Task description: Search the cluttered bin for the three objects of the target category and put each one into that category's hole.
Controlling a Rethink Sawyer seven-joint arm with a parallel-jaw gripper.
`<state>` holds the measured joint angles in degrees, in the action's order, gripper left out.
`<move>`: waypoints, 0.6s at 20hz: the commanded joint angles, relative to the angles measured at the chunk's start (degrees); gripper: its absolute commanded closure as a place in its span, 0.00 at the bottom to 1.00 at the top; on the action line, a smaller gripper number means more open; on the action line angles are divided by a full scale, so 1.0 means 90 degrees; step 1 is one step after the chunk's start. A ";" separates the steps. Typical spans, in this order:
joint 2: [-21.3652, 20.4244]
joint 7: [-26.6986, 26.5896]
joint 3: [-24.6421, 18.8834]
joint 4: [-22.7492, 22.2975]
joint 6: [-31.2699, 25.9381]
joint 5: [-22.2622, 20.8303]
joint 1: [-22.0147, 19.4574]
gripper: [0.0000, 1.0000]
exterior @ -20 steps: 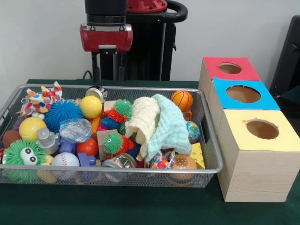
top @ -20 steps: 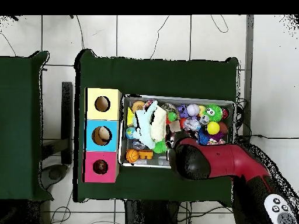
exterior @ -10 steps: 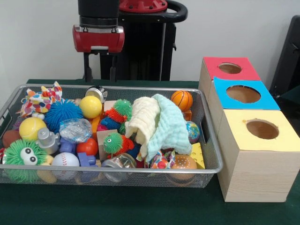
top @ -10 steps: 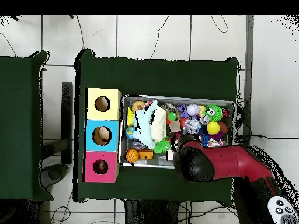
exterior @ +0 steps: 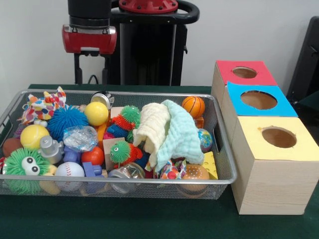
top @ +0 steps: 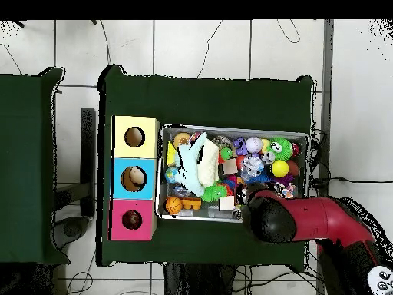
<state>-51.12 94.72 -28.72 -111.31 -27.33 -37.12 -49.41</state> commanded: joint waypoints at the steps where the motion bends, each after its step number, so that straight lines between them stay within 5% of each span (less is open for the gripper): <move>1: 0.0068 -0.1618 -0.0355 0.0440 -0.0785 -0.0542 -0.0245 0.00; 12: 0.0152 -0.1747 -0.0391 0.0605 -0.0883 -0.0907 -0.0402 0.00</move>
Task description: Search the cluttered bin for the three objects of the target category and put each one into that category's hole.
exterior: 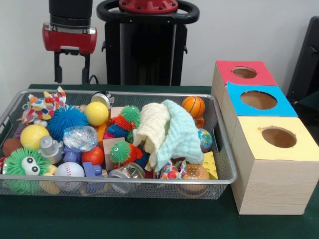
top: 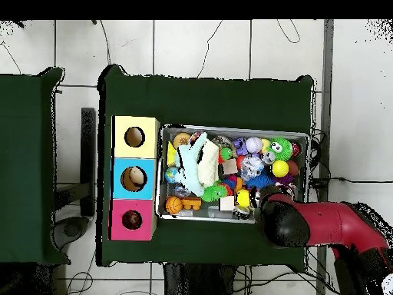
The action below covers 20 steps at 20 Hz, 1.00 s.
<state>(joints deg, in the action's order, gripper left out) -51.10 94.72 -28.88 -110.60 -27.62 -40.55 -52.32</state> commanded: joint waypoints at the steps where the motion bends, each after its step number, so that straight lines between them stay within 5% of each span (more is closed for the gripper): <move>1: 0.0147 -0.1735 -0.0355 0.0528 -0.0860 -0.0565 -0.0078 0.00; 20: 0.0817 -0.1401 -0.0054 0.0724 -0.0281 -0.1776 -0.0302 0.00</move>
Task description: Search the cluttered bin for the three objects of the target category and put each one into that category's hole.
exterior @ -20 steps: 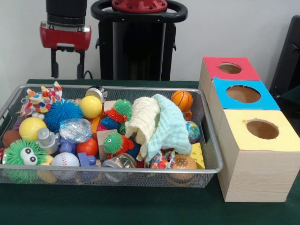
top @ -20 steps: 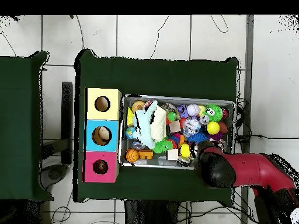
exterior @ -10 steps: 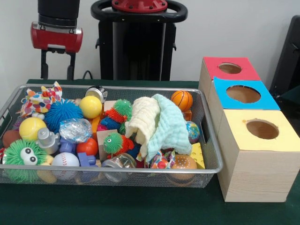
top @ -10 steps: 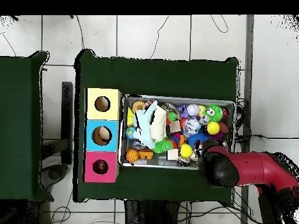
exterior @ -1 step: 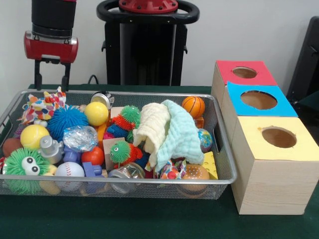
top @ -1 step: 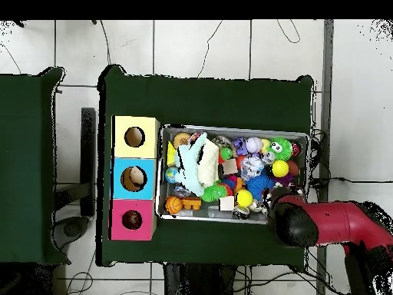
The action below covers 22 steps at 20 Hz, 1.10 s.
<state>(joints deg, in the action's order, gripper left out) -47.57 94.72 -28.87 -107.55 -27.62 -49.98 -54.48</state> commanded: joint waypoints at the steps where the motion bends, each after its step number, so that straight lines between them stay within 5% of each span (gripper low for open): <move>1: 0.0469 -0.1356 -0.0032 0.0409 -0.0272 -0.0803 -0.0059 0.00; 22: 0.1013 -0.1158 0.0225 0.0667 -0.0418 -0.1406 -0.0144 0.00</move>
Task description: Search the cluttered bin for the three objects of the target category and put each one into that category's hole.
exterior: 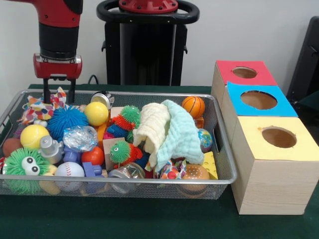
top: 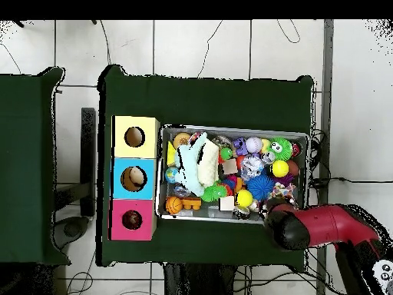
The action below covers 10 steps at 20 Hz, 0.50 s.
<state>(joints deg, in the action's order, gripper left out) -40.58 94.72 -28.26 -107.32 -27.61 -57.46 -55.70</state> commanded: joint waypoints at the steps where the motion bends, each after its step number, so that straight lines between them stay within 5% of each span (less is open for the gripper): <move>1: 0.0241 -0.1151 0.0170 0.0657 -0.0421 -0.0596 -0.0005 0.00; 10: -0.0025 -0.1002 0.0369 0.0707 -0.0651 -0.0538 0.0092 0.00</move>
<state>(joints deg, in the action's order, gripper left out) -40.21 94.72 -26.94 -106.40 -27.59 -58.67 -55.68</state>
